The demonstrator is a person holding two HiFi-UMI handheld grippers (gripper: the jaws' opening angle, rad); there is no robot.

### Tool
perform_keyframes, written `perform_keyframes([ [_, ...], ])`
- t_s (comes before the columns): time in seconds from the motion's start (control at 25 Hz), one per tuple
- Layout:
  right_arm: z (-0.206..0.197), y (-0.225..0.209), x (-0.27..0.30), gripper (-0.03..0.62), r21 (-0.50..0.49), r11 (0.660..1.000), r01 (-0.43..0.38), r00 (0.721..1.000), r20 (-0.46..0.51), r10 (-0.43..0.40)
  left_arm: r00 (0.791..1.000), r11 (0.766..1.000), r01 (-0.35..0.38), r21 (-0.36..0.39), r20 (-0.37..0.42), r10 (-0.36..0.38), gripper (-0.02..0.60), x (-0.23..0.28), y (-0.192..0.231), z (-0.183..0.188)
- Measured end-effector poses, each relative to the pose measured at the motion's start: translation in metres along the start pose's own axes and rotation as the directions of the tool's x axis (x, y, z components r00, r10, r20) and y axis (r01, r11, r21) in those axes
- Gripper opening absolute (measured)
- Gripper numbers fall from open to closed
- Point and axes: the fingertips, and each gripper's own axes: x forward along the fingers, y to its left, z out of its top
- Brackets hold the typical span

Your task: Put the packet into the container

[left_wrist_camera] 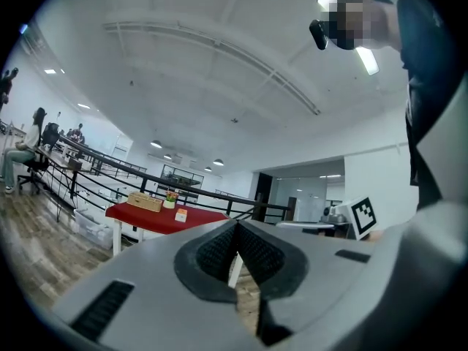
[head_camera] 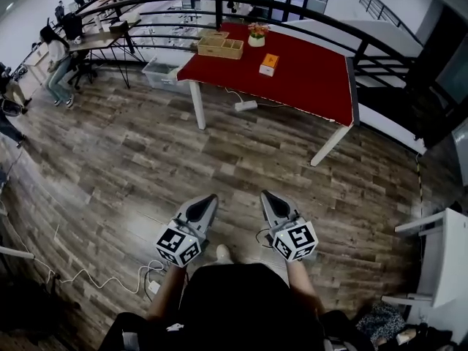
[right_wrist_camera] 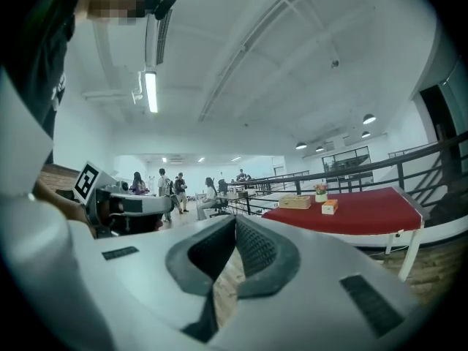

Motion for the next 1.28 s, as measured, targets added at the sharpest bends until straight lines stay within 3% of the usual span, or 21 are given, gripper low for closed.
perform_keyframes([
  [0.28,0.001,-0.005,0.044,0.021,-0.01,1.0,0.01,1.0,-0.026,-0.011,1.0,0.999,0.023,-0.041,0.001,-0.023,0.009,0.021,0.044,0.003],
  [0.56,-0.004,-0.04,0.085,0.021,0.006,0.999,0.038,0.999,-0.033,-0.038,0.998,0.997,0.045,-0.064,-0.039,-0.048,0.009,0.062,0.078,-0.008],
  [0.88,-0.003,-0.108,0.152,0.021,0.026,0.999,0.039,0.999,-0.02,-0.039,0.997,0.998,0.048,-0.049,-0.064,-0.051,0.009,0.138,0.13,-0.004],
  [1.28,0.029,-0.235,0.239,0.021,0.023,0.999,0.029,1.0,0.004,-0.029,0.995,0.997,0.072,-0.026,-0.062,-0.073,0.009,0.284,0.179,0.028],
])
